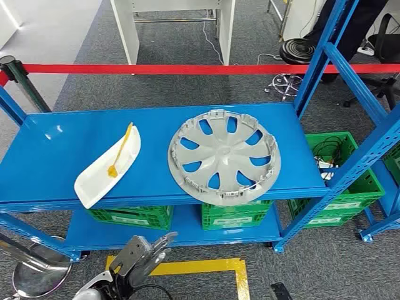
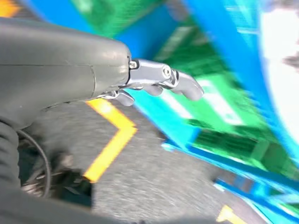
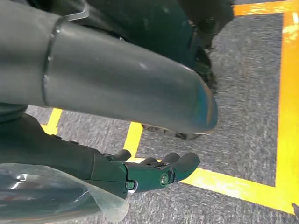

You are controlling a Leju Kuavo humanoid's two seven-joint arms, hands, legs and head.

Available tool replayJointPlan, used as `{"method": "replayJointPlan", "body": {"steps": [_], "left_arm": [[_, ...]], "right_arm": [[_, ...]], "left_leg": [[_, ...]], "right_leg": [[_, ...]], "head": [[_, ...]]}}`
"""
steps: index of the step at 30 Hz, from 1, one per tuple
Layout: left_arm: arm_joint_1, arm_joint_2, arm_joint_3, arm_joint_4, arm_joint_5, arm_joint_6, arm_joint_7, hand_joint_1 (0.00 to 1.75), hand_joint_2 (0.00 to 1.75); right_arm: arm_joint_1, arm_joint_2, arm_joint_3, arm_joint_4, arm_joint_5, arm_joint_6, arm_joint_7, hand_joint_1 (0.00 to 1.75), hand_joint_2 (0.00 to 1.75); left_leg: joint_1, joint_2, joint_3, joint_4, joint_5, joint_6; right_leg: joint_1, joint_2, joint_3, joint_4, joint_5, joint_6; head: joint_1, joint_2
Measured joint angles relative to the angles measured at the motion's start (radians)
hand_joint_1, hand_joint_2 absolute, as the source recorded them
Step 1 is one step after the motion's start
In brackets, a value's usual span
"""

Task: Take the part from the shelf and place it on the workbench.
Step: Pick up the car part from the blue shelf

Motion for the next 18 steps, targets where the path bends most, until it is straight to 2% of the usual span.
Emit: {"method": "replayJointPlan", "body": {"steps": [5, 10, 18], "left_arm": [[-0.016, -0.018, -0.003, -0.079, -0.028, -0.021, -0.02, 0.0, 1.75], [-0.047, -0.028, 0.007, -0.233, -0.076, -0.012, -0.05, 0.0, 1.75], [-0.039, -0.003, 0.072, -0.437, -0.224, 0.114, -0.087, 0.0, 1.75]], "right_arm": [[-0.003, -0.005, 0.02, -0.003, 0.004, 0.002, 0.007, 0.0, 0.0], [-0.001, -0.014, 0.029, -0.016, 0.031, 0.005, 0.025, 0.0, 0.0], [0.03, -0.033, 0.029, -0.058, 0.065, -0.008, 0.046, 0.0, 0.0]], "left_leg": [[0.0, 0.0, -0.001, 0.0, 0.001, 0.0], [-0.001, -0.001, -0.003, 0.0, 0.003, 0.002], [-0.001, -0.001, -0.003, 0.0, 0.004, 0.001]], "right_leg": [[0.0, 0.001, -0.001, 0.0, 0.001, 0.0], [-0.001, -0.001, -0.002, 0.0, 0.003, 0.0], [-0.001, -0.002, -0.002, 0.0, 0.003, 0.0]], "head": [[0.0, 0.0], [0.0, 0.0], [0.0, 0.0]]}}
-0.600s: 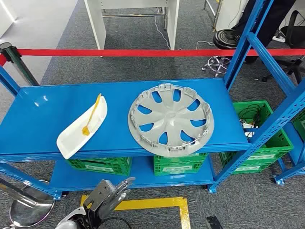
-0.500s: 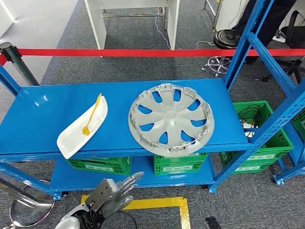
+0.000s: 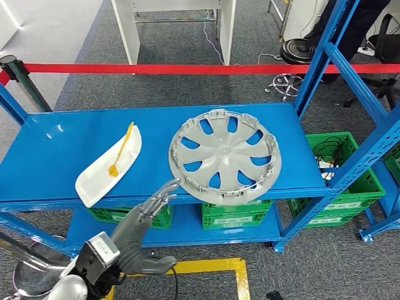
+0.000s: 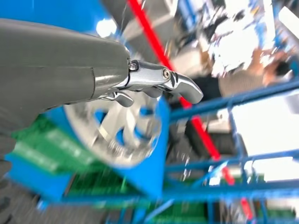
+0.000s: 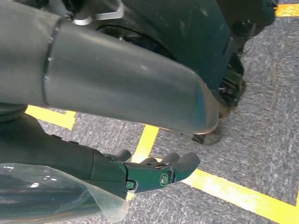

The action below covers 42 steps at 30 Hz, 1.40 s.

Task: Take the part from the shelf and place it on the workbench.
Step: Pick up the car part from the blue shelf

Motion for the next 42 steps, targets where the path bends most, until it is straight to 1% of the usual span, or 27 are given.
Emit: {"method": "replayJointPlan", "body": {"steps": [2, 4, 6, 10, 13, 17, 21, 26, 33, 38, 42], "left_arm": [[0.019, 0.016, 0.029, -0.05, -0.093, 0.073, 0.009, 0.0, 1.75], [0.039, 0.035, 0.063, -0.093, -0.208, 0.157, 0.035, 0.0, 1.75], [0.057, 0.056, 0.102, -0.123, -0.301, 0.209, 0.069, 0.0, 1.75], [0.096, 0.088, 0.179, -0.156, -0.475, 0.265, 0.125, 0.0, 1.75], [0.135, 0.106, 0.233, -0.172, -0.52, 0.289, 0.148, 0.0, 1.75], [0.198, 0.124, 0.305, -0.178, -0.524, 0.298, 0.164, 0.0, 1.75], [0.251, 0.131, 0.368, -0.178, -0.531, 0.294, 0.189, 0.0, 1.75], [0.294, 0.129, 0.423, -0.171, -0.462, 0.275, 0.195, 0.0, 1.75], [0.307, 0.121, 0.459, -0.12, -0.471, 0.268, 0.235, 0.0, 1.75], [0.3, 0.122, 0.484, -0.07, -0.492, 0.224, 0.268, 0.0, 1.75], [0.276, 0.126, 0.497, -0.034, -0.527, 0.18, 0.294, 0.0, 1.75]], "right_arm": [[0.014, -0.007, -0.001, -0.018, -0.001, -0.024, 0.004, 0.0, 0.0], [0.03, -0.013, -0.003, -0.039, -0.01, -0.055, 0.007, 0.0, 0.0], [0.044, -0.02, -0.006, -0.06, -0.023, -0.081, 0.005, 0.0, 0.0], [0.063, -0.031, -0.008, -0.101, -0.052, -0.122, -0.005, 0.0, 0.0], [0.073, -0.04, -0.008, -0.13, -0.071, -0.146, -0.014, 0.0, 0.0], [0.082, -0.049, -0.008, -0.158, -0.096, -0.17, -0.027, 0.0, 0.0], [0.086, -0.054, -0.007, -0.175, -0.119, -0.186, -0.041, 0.0, 0.0], [0.084, -0.06, 0.0, -0.186, -0.153, -0.196, -0.06, 0.0, 0.0], [0.076, -0.069, 0.026, -0.204, -0.185, -0.211, -0.076, 0.0, 0.0], [0.067, -0.08, 0.05, -0.219, -0.208, -0.224, -0.085, 0.0, 0.0], [0.057, -0.087, 0.071, -0.227, -0.224, -0.227, -0.091, 0.0, 0.0]], "left_leg": [[0.0, 0.0, 0.0, 0.0, 0.0, 0.0], [0.0, -0.001, 0.0, 0.0, 0.0, 0.0], [0.0, -0.001, -0.001, 0.0, 0.0, 0.0], [0.0, -0.001, -0.001, 0.0, 0.001, -0.001], [0.0, -0.001, -0.001, 0.0, 0.001, -0.001], [0.0, -0.001, -0.001, 0.0, 0.001, -0.001], [0.0, -0.001, -0.002, 0.0, 0.001, -0.001], [0.0, -0.001, -0.002, 0.0, 0.001, -0.001], [0.0, -0.001, -0.003, 0.0, 0.001, -0.001], [0.0, -0.001, -0.003, 0.0, 0.001, -0.001], [0.0, -0.001, -0.003, 0.0, 0.001, -0.001]], "right_leg": [[0.0, 0.0, 0.0, 0.0, 0.0, 0.0], [0.0, -0.001, 0.0, 0.0, 0.0, 0.0], [0.0, -0.001, 0.0, 0.0, 0.0, 0.0], [0.001, -0.001, -0.001, 0.0, 0.0, 0.0], [0.001, -0.001, -0.001, 0.0, 0.0, 0.0], [0.0, -0.001, -0.002, 0.0, 0.0, 0.0], [0.0, -0.001, -0.002, 0.0, 0.0, 0.0], [0.0, -0.001, -0.003, 0.0, 0.0, 0.0], [0.0, -0.001, -0.003, 0.0, 0.0, 0.0], [0.0, -0.001, -0.003, 0.0, 0.0, 0.0], [0.0, -0.001, -0.005, 0.0, 0.0, 0.0]], "head": [[0.0, 0.0], [0.0, 0.0], [0.0, 0.0], [0.0, 0.0], [0.0, 0.0], [0.0, 0.0], [0.0, 0.0], [0.0, 0.0], [0.0, 0.0], [0.0, 0.0], [0.0, 0.0]]}}
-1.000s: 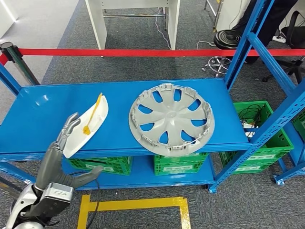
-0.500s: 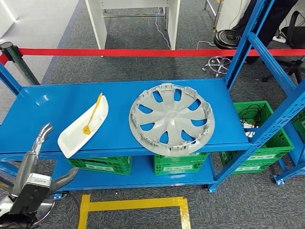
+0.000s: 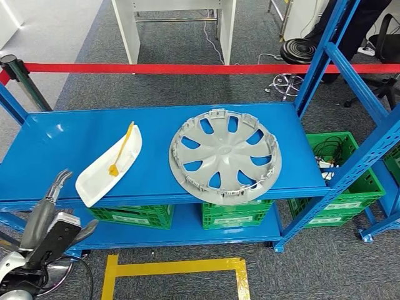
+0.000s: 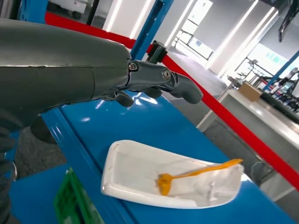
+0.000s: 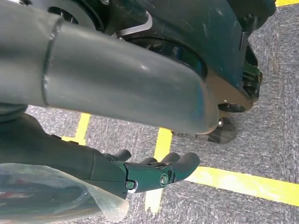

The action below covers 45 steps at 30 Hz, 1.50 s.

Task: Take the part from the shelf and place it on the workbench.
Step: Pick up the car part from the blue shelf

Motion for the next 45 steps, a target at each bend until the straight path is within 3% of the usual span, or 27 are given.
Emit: {"method": "replayJointPlan", "body": {"steps": [15, 25, 33, 45], "left_arm": [[-0.156, 0.052, 0.002, 0.134, -0.107, -0.143, 0.091, 0.0, 1.75], [-0.223, 0.073, 0.0, 0.197, -0.106, -0.183, 0.111, 0.0, 1.75], [-0.255, 0.059, -0.019, 0.24, -0.056, -0.18, 0.077, 0.0, 1.75], [-0.308, -0.007, -0.082, 0.263, -0.03, -0.101, 0.029, 0.0, 1.75]], "right_arm": [[-0.036, -0.017, 0.07, -0.018, -0.013, -0.012, 0.008, 0.0, 0.0], [-0.043, -0.022, 0.095, -0.025, -0.022, -0.013, 0.008, 0.0, 0.0], [-0.056, -0.023, 0.114, -0.025, -0.022, -0.004, 0.008, 0.0, 0.0], [-0.075, -0.026, 0.143, -0.025, -0.002, 0.001, 0.013, 0.0, 0.0]], "left_leg": [[0.0, 0.0, -0.002, 0.0, 0.001, 0.0], [0.0, 0.0, -0.003, 0.0, 0.001, 0.0], [0.0, 0.0, -0.003, 0.0, 0.002, 0.0], [0.0, 0.0, -0.003, 0.0, 0.002, 0.001]], "right_leg": [[0.0, 0.0, -0.001, 0.0, 0.001, 0.0], [0.0, 0.0, -0.001, 0.0, 0.002, 0.0], [0.0, 0.0, -0.002, 0.0, 0.002, 0.0], [0.0, 0.001, -0.002, 0.0, 0.002, 0.001]], "head": [[0.0, 0.0], [0.0, 0.0], [0.0, 0.0], [0.0, 0.0]]}}
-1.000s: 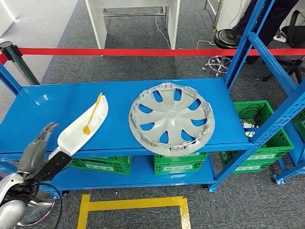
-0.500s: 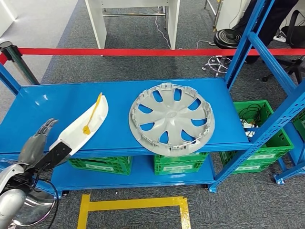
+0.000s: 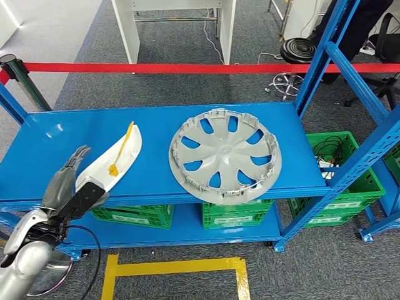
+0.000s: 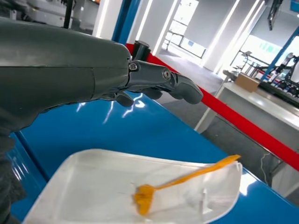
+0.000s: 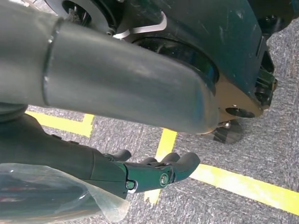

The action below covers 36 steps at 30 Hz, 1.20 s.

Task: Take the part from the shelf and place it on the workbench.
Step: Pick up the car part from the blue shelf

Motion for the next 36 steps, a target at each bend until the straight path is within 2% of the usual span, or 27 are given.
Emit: {"method": "replayJointPlan", "body": {"steps": [11, 25, 26, 29, 30, 33, 34, 36], "left_arm": [[0.013, -0.028, -0.021, 0.054, 0.057, 0.005, 0.018, 0.0, 1.75], [0.06, -0.012, -0.02, 0.122, 0.004, -0.004, 0.076, 0.0, 1.75], [0.061, -0.009, -0.02, 0.124, -0.009, -0.006, 0.08, 0.15, 1.75], [0.061, -0.001, -0.02, 0.131, -0.048, -0.016, 0.089, 1.46, 1.75], [0.06, 0.001, -0.021, 0.133, -0.059, -0.018, 0.091, 1.75, 1.75], [0.06, 0.007, -0.021, 0.138, -0.084, -0.018, 0.097, 1.71, 1.75], [0.059, 0.008, -0.021, 0.138, -0.088, -0.018, 0.098, 1.52, 1.75], [0.059, 0.009, -0.021, 0.139, -0.092, -0.018, 0.099, 0.92, 1.75]], "right_arm": [[0.0, -0.002, 0.005, 0.0, -0.003, -0.001, 0.003, 0.0, 0.0], [0.005, -0.002, 0.013, 0.0, -0.037, -0.005, -0.02, 0.0, 0.0], [0.005, -0.002, 0.014, 0.0, -0.041, -0.005, -0.023, 0.0, 0.0], [0.005, -0.002, 0.019, 0.0, -0.05, -0.003, -0.031, 0.0, 0.0], [0.005, -0.002, 0.019, 0.0, -0.054, -0.002, -0.034, 0.0, 0.0], [0.005, -0.002, 0.02, 0.0, -0.063, 0.0, -0.043, 0.0, 0.0], [0.005, -0.002, 0.02, 0.0, -0.064, 0.0, -0.045, 0.0, 0.0], [0.005, -0.002, 0.021, 0.0, -0.067, 0.0, -0.048, 0.0, 0.0]], "left_leg": [[0.0, 0.0, 0.0, 0.0, 0.0, 0.0], [0.0, 0.0, -0.001, 0.0, 0.0, 0.0], [0.0, 0.0, -0.001, 0.0, 0.0, 0.0], [0.0, 0.0, -0.001, 0.0, 0.0, 0.0], [0.0, 0.0, -0.001, 0.0, 0.001, 0.0], [0.0, 0.0, -0.001, 0.0, 0.001, 0.0], [0.0, 0.0, -0.001, 0.0, 0.001, 0.0], [0.0, 0.0, -0.001, 0.0, 0.001, 0.0]], "right_leg": [[0.0, 0.0, 0.0, 0.0, 0.0, 0.0], [0.0, 0.0, -0.001, 0.0, 0.0, 0.0], [0.0, 0.0, -0.001, 0.0, 0.0, 0.0], [0.0, 0.0, -0.001, 0.0, 0.0, 0.0], [0.0, 0.0, -0.001, 0.0, 0.0, 0.0], [0.0, 0.0, -0.001, 0.0, 0.0, 0.0], [0.0, 0.0, -0.001, 0.0, 0.0, 0.0], [0.0, 0.0, -0.001, 0.0, 0.0, 0.0]], "head": [[0.0, 0.0], [0.0, 0.0], [0.0, 0.0], [0.0, 0.0], [0.0, 0.0], [0.0, 0.0], [0.0, 0.0], [0.0, 0.0]]}}
